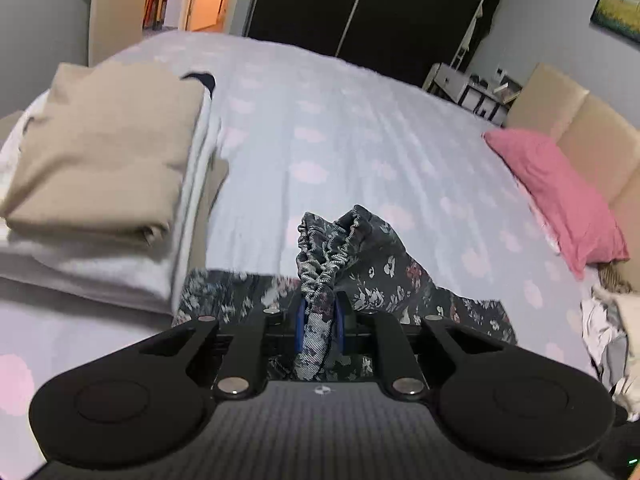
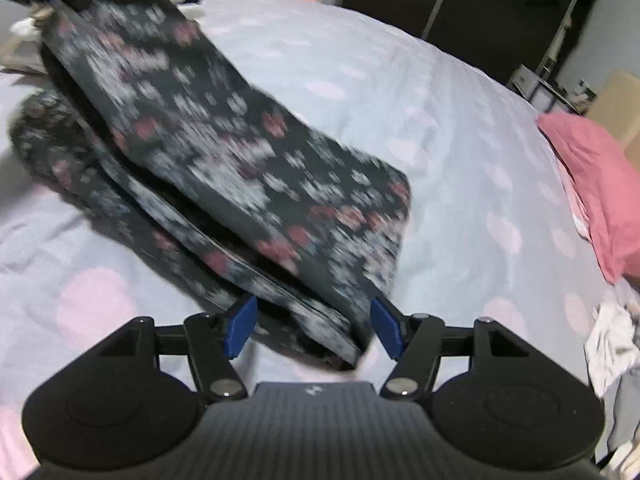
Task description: Fold clothes
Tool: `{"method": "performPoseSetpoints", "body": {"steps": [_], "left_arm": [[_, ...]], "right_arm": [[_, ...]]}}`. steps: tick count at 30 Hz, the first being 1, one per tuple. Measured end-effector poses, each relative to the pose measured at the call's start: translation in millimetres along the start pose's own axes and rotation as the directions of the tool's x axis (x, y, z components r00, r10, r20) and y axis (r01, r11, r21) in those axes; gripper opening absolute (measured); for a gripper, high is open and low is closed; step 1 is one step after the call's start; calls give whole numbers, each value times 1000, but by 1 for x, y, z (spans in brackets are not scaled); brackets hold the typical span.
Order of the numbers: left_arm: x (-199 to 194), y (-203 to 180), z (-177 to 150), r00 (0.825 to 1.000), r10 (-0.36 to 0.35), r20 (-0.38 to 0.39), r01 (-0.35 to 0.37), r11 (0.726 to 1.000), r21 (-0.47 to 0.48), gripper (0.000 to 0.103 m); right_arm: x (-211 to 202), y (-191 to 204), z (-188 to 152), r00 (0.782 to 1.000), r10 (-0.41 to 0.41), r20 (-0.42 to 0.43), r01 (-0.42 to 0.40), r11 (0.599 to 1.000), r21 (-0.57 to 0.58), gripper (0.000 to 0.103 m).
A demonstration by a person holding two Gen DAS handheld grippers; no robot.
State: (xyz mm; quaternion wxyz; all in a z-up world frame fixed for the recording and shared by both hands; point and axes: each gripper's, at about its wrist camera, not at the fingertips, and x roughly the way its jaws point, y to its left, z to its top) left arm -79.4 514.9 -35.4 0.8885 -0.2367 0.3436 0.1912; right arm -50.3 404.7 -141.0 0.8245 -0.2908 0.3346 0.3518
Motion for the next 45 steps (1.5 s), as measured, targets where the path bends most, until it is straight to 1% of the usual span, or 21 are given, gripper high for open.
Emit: {"method": "performPoseSetpoints", "body": {"steps": [3,4,6,10,16,19,20,22,25,26,27,28,30,32,33,35,37,39,41,44,45], "left_arm": [[-12,8,7,1000,7,26,-6,1000,-25,12],[-12,12,8,1000,15,23,-14,999,-30,12],[-4,22,2,999,41,-3,-42,999,-30,12],[11,40,-8,994,95,-55,-97,995,-29,12],[35,68,-23,976,174,-132,-179,984,-21,12],[45,72,-30,968,202,-152,-203,979,10,13],[49,73,-33,965,210,-157,-209,978,22,14],[56,74,-37,960,227,-166,-222,974,47,21],[52,67,-38,953,264,-149,-252,963,91,29],[49,64,-38,951,277,-141,-263,959,105,37],[45,60,-38,948,292,-124,-278,953,121,46],[40,56,-39,947,306,-101,-292,947,133,49],[33,50,-38,946,316,-72,-304,942,146,51],[29,47,-37,948,312,-65,-300,942,152,51],[29,45,-38,948,311,-66,-298,941,158,51],[31,41,-40,947,311,-84,-293,940,175,51],[33,37,-43,945,311,-101,-288,938,192,51],[35,33,-46,943,311,-117,-282,936,210,51],[37,27,-50,942,308,-132,-273,933,235,51],[36,17,-55,939,313,-144,-266,924,273,51],[35,13,-56,938,314,-145,-265,922,283,51]], "right_arm": [[11,-5,-5,999,-34,-31,34,999,-1,66],[12,-8,-6,999,-29,-31,30,999,13,66],[13,-11,-6,999,-25,-34,26,999,33,65],[13,-8,-5,999,-11,-38,12,1000,17,65],[13,-13,-4,999,-5,-33,6,999,35,65],[7,-16,1,999,29,-39,-26,996,88,65],[3,-18,3,998,49,-38,-44,993,108,65],[-4,-20,10,995,92,-31,-87,986,141,65],[-19,-26,17,989,150,0,-147,973,179,65],[-24,-31,19,986,166,23,-167,964,206,66],[-29,-37,20,984,175,45,-181,953,242,66],[-31,-44,22,981,182,63,-192,939,284,66],[-22,-58,22,977,202,65,-211,902,377,66],[-7,-72,21,972,228,53,-226,851,474,66],[4,-79,20,968,248,46,-234,816,529,66],[26,-91,13,951,308,40,-260,719,645,63],[44,-97,5,936,351,39,-270,641,719,49],[56,-98,-2,932,362,11,-248,614,749,46],[65,-97,-11,922,387,1,-246,583,774,46],[76,-92,-20,907,421,-3,-264,576,774,45],[77,-90,-20,907,421,-2,-266,576,773,44]]}}
